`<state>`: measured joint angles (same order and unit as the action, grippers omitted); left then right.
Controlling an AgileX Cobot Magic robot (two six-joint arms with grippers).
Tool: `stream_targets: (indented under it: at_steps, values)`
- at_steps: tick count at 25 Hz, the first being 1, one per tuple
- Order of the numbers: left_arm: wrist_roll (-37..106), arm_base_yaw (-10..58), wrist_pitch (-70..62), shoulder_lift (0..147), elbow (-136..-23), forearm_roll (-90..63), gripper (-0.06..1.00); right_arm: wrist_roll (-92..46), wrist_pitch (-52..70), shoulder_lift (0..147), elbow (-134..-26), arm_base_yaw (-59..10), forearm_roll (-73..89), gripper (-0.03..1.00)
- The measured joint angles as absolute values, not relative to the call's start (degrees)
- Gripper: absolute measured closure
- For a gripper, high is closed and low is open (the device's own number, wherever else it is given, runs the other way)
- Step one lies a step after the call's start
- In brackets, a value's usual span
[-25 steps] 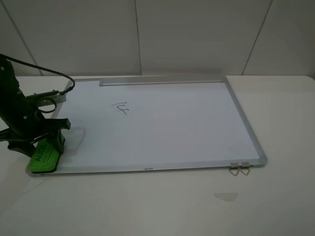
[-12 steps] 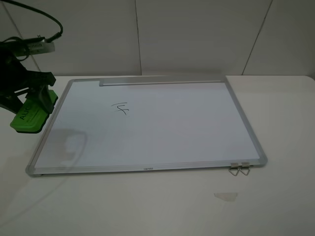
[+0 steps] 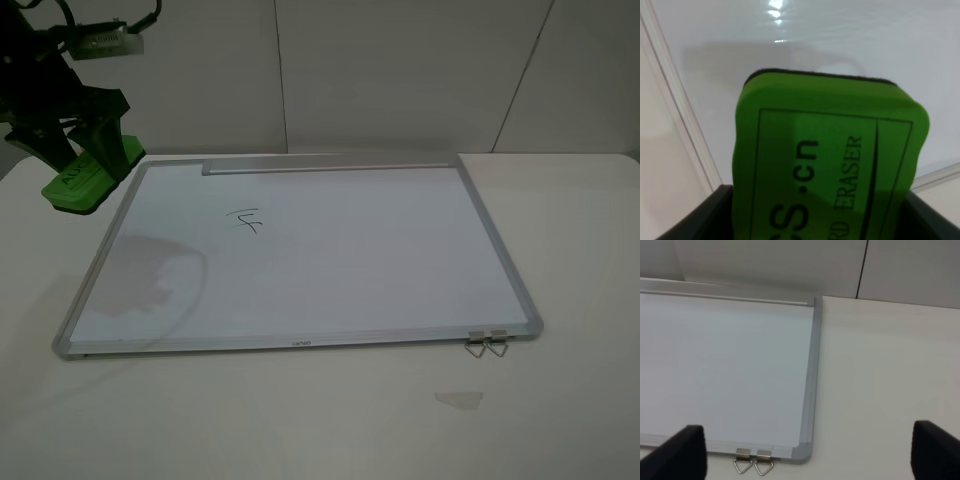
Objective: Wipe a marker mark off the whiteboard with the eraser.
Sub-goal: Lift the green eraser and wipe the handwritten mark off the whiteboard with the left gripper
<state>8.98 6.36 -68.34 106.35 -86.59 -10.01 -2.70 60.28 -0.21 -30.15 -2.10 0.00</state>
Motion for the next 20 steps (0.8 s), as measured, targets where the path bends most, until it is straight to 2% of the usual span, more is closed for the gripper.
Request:
stream_targets:
  at_steps: [10,15,20]
  values:
    - [7.44,20.64,-68.50,124.54,-106.57,-6.60,0.34,-2.70,60.28,-0.21,-30.15,-2.10,0.00,0.15]
    - [7.12,24.12,-68.50,132.73,-112.52,-6.47,0.34,-2.70,60.28,-0.21,-30.15,-2.10,0.00,0.15]
    - [7.01,24.62,-67.37,138.06,-113.61,-5.09,0.34,-2.70,60.28,-0.21,-30.15,-2.10,0.00,0.15]
